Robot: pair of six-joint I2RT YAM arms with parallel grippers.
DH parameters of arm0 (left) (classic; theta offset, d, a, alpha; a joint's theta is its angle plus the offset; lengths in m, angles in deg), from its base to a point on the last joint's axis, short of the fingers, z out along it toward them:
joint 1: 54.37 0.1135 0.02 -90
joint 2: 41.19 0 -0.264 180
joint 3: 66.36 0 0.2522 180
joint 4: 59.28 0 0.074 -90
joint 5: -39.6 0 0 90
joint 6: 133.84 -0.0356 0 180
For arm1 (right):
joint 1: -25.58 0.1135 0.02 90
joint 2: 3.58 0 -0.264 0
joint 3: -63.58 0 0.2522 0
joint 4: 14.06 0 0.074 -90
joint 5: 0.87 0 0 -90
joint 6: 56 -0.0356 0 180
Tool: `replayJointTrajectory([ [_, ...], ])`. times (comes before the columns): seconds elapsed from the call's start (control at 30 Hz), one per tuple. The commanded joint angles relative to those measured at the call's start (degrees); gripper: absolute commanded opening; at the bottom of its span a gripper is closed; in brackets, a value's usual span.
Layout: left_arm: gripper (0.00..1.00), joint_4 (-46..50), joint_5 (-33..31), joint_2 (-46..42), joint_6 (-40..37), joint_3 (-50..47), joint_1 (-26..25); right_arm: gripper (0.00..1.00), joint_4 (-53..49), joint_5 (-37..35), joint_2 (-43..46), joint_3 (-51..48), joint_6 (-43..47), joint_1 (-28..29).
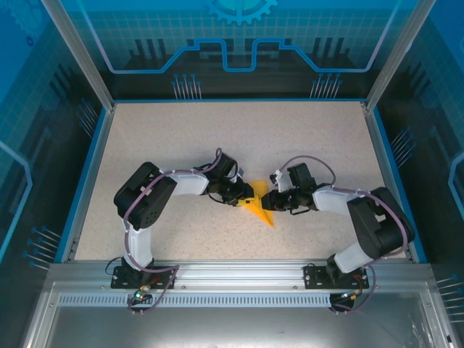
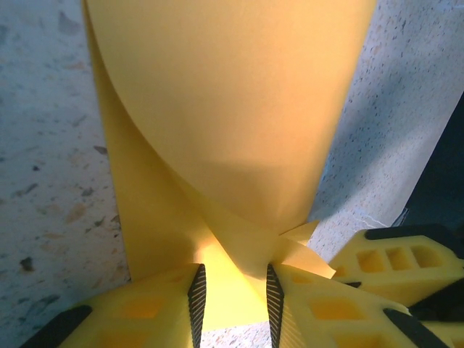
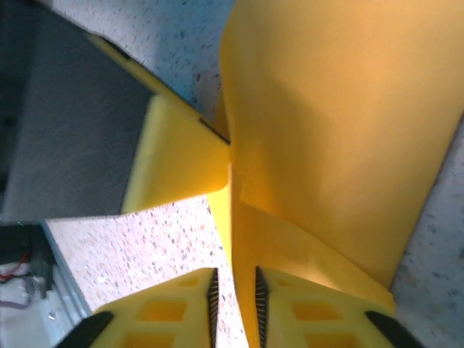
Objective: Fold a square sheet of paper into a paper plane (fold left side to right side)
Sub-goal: Fourth fold the wing at the center of the table.
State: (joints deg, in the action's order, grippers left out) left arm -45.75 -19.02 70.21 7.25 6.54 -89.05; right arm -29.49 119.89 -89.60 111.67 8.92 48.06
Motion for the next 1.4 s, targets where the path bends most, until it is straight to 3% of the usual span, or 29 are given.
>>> replayJointTrajectory([
  [0.0,0.32,1.91,-1.58,1.99,-0.34,0.77,-0.39,0.29,-9.54,-7.31,5.71,1.84,4.08,2.09],
  [0.2,0.31,2.01,-1.81,1.81,-0.47,0.72,-0.4,0.36,-21.95,-22.56,10.25,3.9,7.7,9.7],
  [0.4,0.32,2.03,-1.77,1.57,-0.5,0.66,-0.39,0.36,-25.9,-30.91,9.12,5.79,5.94,16.18],
  [0.67,0.32,2.35,-1.82,1.37,-0.73,0.79,-0.42,0.3,-27.39,-34.27,5.12,7.68,4.96,20.81],
  [1.37,0.32,2.6,-1.89,1.29,-0.91,1.09,-0.32,0.19,-30.06,-36.38,2.61,8.65,4.17,23.49],
])
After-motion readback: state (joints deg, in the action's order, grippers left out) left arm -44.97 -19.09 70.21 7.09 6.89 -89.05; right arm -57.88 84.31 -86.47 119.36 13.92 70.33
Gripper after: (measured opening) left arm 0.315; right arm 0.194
